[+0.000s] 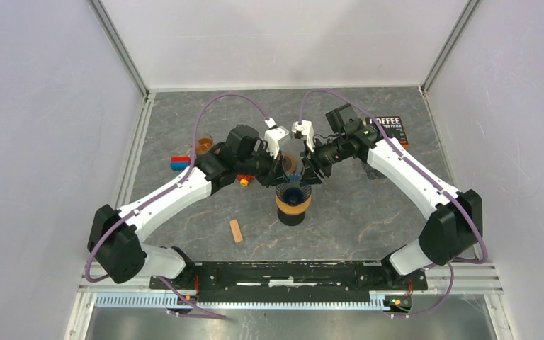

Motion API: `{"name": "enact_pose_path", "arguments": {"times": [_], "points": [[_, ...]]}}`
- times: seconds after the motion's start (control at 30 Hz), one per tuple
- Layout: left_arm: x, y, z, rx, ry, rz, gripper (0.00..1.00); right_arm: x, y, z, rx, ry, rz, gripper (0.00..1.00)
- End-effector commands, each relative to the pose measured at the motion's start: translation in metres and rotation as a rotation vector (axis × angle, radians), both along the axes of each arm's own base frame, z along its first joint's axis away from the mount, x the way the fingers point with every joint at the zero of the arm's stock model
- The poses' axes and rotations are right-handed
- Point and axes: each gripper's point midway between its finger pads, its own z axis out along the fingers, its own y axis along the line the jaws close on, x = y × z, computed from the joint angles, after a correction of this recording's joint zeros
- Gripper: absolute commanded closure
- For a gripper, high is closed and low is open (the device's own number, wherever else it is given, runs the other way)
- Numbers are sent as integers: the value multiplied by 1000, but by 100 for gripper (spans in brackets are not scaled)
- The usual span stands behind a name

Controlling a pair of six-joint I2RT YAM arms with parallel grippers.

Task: Place the coffee filter in the dripper
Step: Place the coffee dripper in the dripper holder.

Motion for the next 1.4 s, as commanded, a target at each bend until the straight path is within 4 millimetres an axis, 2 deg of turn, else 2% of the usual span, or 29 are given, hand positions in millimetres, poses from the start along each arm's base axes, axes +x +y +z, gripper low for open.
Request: {"name": "enact_pose_path", "arguments": {"times": [0.0,0.27,0.43,0.67,0.83,0.9,1.03,1.17,1.27,1.37], "points": [[6,-1,12,19,-50,-21,87,2,5,9,35,-26,34,55],[10,-2,17,12,-71,-9,85,12,8,19,54,-72,10,59],[13,-2,18,11,-83,-3,82,16,9,22,53,-80,0,58],[14,2,17,17,-98,5,71,19,6,28,43,-106,-11,46],[13,2,26,-3,-102,1,61,24,0,45,58,-131,-24,42],[13,1,33,-15,-111,-6,54,27,-5,54,78,-132,-36,36],[12,1,49,-32,-143,-24,36,36,-23,69,124,-138,-81,30],[12,1,68,-54,-169,-28,16,53,-55,79,146,-170,-179,25],[13,1,87,-75,-183,-25,6,80,-92,75,88,-226,-355,24],[18,4,105,-78,-205,2,1,115,-136,66,-26,-296,-554,25]]}}
